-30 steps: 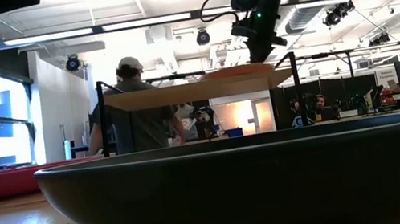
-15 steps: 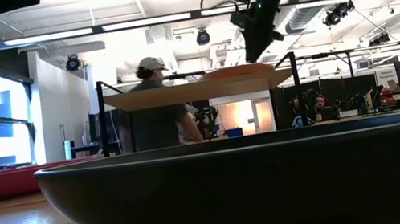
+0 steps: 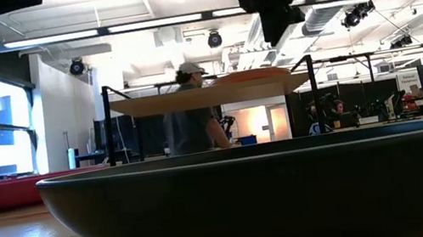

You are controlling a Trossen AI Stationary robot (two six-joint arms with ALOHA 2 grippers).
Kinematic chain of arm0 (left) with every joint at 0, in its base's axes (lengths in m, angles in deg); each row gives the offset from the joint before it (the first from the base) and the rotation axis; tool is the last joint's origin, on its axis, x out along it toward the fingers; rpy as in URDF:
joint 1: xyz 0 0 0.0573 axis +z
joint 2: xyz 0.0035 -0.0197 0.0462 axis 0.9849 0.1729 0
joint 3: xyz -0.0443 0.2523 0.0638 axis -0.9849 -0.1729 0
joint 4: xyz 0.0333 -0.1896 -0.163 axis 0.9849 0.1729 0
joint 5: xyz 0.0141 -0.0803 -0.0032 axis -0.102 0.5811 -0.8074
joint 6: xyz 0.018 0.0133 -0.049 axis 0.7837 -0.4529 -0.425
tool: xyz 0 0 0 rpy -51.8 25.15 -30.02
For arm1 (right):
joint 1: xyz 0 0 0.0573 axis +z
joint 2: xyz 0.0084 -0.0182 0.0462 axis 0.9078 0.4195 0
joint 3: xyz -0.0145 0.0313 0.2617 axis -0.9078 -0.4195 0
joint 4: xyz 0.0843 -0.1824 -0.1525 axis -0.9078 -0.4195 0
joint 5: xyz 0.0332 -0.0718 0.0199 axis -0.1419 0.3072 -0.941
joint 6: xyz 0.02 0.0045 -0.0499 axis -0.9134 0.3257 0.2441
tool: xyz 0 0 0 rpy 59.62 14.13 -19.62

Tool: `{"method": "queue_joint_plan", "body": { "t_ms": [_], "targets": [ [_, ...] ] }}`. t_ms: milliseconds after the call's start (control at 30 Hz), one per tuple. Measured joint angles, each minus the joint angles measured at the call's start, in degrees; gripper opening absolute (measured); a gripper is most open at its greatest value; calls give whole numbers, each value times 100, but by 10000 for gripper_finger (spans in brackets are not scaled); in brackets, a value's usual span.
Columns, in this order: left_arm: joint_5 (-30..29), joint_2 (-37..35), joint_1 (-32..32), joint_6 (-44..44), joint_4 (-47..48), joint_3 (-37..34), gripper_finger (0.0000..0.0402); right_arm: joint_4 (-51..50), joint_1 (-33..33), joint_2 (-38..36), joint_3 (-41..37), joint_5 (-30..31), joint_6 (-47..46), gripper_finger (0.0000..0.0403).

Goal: Place and stack plates onto a shelf
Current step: Stack the light orange plate on top of the brown plate on the shelf

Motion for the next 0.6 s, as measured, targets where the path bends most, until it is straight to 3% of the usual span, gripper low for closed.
{"method": "queue_joint_plan", "body": {
  "t_ms": [267,600],
  "targets": [
    [0,0,0,0,0,0,96,60,937,7,-176,48,-1235,83],
    [0,0,1,0,0,0,96,99,1980,59,-177,1077,-2923,83]
  ]
}}
